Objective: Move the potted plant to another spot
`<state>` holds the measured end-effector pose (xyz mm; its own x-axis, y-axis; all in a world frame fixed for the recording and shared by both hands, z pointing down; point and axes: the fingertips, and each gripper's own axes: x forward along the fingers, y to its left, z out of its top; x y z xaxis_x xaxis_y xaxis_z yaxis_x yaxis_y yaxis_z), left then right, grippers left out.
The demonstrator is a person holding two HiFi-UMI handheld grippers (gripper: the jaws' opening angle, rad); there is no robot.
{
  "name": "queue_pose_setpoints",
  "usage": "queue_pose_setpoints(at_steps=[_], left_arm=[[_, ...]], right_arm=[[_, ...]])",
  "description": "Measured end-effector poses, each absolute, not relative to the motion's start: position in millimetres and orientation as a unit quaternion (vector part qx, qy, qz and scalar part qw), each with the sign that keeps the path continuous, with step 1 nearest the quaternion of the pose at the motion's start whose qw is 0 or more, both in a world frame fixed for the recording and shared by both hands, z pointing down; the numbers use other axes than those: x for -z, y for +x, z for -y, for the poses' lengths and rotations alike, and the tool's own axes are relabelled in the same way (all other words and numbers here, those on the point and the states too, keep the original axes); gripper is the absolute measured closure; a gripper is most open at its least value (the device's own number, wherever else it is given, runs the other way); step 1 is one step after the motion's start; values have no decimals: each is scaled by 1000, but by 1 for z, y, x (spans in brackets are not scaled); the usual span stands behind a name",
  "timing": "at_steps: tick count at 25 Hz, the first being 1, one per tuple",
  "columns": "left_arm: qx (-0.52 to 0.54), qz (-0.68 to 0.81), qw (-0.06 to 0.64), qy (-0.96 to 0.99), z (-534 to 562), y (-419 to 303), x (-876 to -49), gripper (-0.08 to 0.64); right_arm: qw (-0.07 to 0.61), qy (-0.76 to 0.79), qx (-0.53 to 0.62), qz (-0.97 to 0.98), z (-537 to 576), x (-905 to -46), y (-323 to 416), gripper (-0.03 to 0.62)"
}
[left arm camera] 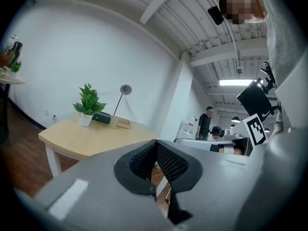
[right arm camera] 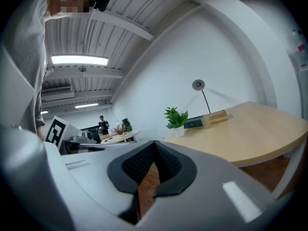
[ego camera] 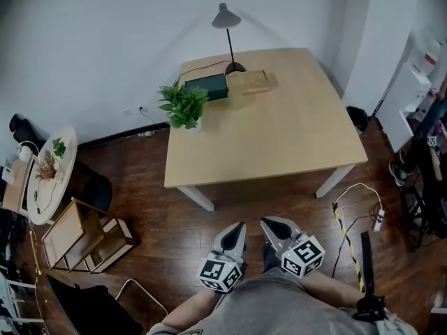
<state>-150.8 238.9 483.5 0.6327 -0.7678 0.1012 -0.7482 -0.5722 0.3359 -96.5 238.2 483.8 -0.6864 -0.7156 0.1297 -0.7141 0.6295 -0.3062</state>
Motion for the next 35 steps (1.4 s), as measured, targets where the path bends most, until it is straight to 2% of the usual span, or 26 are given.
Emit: queue_pose_setpoints(at_steps=[9, 17, 35], left_arm=[[22, 458, 177, 871, -101, -120, -460, 560], [22, 486, 173, 856, -31, -129, -457, 560], [17, 455, 173, 873, 114, -233, -461, 560]], right_arm=[[-9, -366, 165, -916, -102, -468, -67, 592], [-6, -346, 167, -923, -23, -460, -68, 592], [-29, -390, 151, -908, 123, -472, -166, 592]])
